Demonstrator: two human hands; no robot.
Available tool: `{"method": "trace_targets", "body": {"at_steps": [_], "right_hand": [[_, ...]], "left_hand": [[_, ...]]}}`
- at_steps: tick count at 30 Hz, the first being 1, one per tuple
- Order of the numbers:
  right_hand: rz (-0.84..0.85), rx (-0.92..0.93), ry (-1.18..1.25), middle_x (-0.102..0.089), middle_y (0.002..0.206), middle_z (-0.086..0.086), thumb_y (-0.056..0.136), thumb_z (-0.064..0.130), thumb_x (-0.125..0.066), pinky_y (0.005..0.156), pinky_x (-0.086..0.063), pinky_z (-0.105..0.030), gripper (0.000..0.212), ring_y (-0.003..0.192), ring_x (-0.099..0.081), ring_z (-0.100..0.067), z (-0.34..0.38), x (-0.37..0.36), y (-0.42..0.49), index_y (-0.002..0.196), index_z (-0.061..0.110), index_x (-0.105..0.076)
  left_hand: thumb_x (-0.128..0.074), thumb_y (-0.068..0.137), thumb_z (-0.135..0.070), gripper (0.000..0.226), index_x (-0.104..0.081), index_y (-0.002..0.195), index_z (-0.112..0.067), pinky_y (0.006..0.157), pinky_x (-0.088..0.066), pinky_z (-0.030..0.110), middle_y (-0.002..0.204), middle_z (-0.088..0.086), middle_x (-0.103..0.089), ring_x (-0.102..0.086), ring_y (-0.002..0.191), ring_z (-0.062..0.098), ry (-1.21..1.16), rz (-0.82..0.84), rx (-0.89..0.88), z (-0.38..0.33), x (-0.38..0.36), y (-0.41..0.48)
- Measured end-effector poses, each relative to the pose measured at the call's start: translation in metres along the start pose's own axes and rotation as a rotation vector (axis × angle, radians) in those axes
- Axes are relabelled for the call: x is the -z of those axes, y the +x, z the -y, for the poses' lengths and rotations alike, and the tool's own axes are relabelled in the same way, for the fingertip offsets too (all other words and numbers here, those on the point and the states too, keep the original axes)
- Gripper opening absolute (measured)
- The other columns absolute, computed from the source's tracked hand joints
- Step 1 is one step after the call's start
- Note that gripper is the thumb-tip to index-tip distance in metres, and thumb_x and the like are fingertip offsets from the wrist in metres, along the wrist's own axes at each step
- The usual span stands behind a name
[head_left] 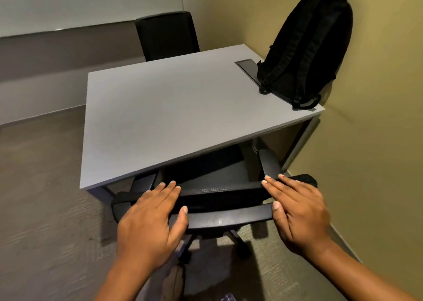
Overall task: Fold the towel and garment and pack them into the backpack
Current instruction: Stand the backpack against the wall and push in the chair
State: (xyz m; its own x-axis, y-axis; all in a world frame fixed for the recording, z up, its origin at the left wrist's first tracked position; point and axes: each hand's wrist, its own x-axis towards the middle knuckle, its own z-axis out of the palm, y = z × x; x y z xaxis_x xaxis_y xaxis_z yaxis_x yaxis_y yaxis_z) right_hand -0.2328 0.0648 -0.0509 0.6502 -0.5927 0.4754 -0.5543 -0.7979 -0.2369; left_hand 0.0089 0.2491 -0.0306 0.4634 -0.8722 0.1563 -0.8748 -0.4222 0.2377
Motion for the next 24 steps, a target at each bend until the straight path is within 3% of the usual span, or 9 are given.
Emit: {"method": "trace_targets", "body": {"at_steps": [11,24], "right_hand": [[-0.025,0.174,0.031,-0.071,0.119,0.006,0.089,0.030,-0.040,0.090,-0.045,-0.035,0.043,0.112,-0.066,-0.019,-0.062,0.003,0.021,0.116,0.021,-0.073],[0.052,0.205,0.052,-0.068,0.125,0.001,0.090,0.031,-0.040,0.102,-0.040,-0.031,0.046,0.120,-0.062,-0.017,-0.071,-0.007,0.047,0.122,0.017,-0.069]], "left_hand": [[-0.027,0.090,-0.059,0.059,-0.055,0.134,-0.032,0.109,-0.036,0.030,0.141,-0.014,-0.052,-0.043,0.134,0.006,0.019,-0.039,0.152,-0.051,-0.016,-0.006],[-0.028,0.089,-0.055,0.058,-0.060,0.130,-0.029,0.105,-0.038,0.029,0.135,-0.009,-0.059,-0.051,0.128,0.010,0.093,-0.063,0.181,-0.057,-0.012,0.015]]}}
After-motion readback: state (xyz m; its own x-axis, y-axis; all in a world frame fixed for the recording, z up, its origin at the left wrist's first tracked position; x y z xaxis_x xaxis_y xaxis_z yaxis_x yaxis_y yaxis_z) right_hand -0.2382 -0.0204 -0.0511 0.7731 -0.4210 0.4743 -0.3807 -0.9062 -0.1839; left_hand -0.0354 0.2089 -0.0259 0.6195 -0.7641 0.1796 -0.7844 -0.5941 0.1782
